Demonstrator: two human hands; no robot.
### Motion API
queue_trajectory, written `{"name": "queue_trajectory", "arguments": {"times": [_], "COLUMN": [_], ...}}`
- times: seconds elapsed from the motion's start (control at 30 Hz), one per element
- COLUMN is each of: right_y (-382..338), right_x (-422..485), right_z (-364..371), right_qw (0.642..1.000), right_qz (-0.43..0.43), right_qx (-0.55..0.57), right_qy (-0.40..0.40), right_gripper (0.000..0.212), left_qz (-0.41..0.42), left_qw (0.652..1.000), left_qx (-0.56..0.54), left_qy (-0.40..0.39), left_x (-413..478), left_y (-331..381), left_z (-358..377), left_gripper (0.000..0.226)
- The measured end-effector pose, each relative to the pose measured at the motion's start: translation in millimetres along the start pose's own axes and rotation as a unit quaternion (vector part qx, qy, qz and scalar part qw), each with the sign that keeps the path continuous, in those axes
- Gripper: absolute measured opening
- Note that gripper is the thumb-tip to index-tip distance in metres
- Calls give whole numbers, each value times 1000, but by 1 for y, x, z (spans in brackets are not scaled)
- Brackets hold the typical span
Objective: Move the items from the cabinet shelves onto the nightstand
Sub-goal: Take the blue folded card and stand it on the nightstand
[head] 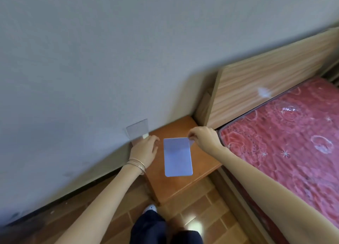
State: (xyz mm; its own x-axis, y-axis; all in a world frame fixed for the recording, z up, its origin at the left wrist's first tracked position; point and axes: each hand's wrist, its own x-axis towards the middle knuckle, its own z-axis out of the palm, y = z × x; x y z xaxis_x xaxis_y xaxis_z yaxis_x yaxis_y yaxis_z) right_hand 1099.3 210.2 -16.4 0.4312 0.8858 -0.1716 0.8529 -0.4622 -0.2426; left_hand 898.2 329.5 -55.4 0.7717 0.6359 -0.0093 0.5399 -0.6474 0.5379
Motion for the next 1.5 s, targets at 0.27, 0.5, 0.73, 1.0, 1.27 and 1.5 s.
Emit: {"name": "queue_trajectory", "arguments": {"times": [0.27, 0.5, 0.73, 1.0, 1.27, 1.5], "right_y": [26, 45, 74, 86, 82, 80], "right_x": [118, 173, 173, 106, 128, 168], "right_z": [69, 138, 191, 306, 351, 349], "right_qw": [1000, 998, 985, 984, 983, 985], "right_qz": [-2, -12, -87, -150, -132, -136], "right_qx": [-23, -13, 92, 94, 18, 31], "right_qy": [-20, -57, 118, -35, -123, -105], "right_gripper": [17, 22, 41, 43, 42, 43], "left_qz": [-71, -102, -97, -103, -82, -69], "left_qw": [991, 981, 975, 972, 971, 980], "left_qx": [55, 79, 132, 168, 208, 188], "left_qy": [-96, -147, -151, -130, -90, -25], "left_x": [35, 46, 55, 69, 74, 72], "left_y": [-74, -109, -131, -166, -195, -199], "left_z": [70, 149, 208, 261, 288, 297], "left_gripper": [35, 39, 49, 65, 62, 55]}}
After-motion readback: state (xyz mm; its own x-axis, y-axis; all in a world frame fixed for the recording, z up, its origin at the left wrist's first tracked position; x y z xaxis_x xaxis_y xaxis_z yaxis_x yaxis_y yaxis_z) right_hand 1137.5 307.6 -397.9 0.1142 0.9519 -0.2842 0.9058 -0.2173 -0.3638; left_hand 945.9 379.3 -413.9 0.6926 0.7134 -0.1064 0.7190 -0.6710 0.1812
